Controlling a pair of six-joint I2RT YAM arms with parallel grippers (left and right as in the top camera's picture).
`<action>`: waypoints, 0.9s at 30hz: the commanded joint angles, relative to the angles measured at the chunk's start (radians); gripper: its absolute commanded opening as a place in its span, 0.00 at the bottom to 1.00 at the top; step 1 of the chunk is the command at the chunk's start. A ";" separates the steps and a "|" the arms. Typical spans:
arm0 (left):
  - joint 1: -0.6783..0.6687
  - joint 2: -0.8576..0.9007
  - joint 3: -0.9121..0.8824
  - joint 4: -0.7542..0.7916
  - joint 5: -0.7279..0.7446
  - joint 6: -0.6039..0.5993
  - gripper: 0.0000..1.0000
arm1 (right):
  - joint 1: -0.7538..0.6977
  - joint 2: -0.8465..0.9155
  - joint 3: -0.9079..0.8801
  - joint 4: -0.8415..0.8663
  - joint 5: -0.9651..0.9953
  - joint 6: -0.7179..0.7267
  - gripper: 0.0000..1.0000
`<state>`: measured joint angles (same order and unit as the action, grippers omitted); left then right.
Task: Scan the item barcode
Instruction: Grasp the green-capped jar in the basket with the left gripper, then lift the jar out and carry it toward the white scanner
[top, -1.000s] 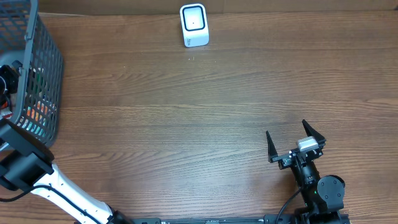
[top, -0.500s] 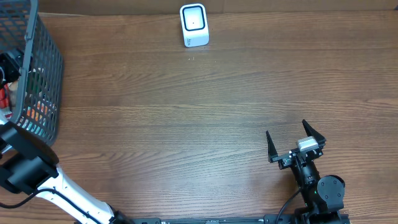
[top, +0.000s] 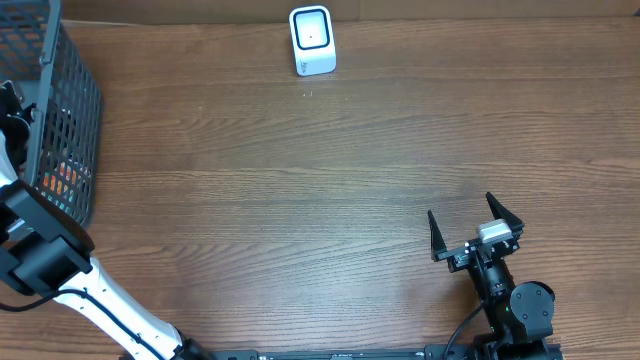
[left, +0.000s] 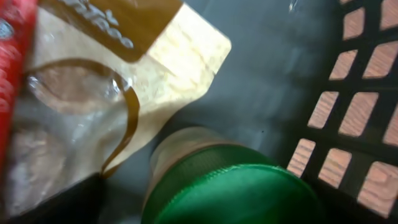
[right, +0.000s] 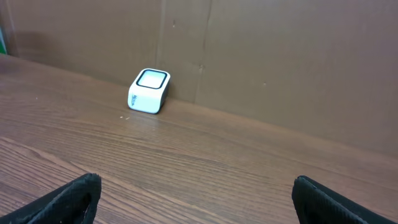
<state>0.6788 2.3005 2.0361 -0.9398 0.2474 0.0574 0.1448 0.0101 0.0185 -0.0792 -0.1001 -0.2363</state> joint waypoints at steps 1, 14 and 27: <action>-0.007 0.018 -0.005 -0.010 -0.058 0.010 0.78 | 0.000 -0.007 -0.011 0.005 0.002 0.000 1.00; -0.002 -0.081 -0.002 -0.016 -0.135 0.009 0.45 | 0.000 -0.007 -0.011 0.005 0.002 0.000 1.00; -0.008 -0.520 -0.002 0.053 -0.137 -0.161 0.41 | 0.000 -0.007 -0.011 0.005 0.002 0.000 1.00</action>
<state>0.6754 1.8973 2.0193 -0.8867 0.0986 -0.0101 0.1448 0.0101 0.0185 -0.0792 -0.0998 -0.2367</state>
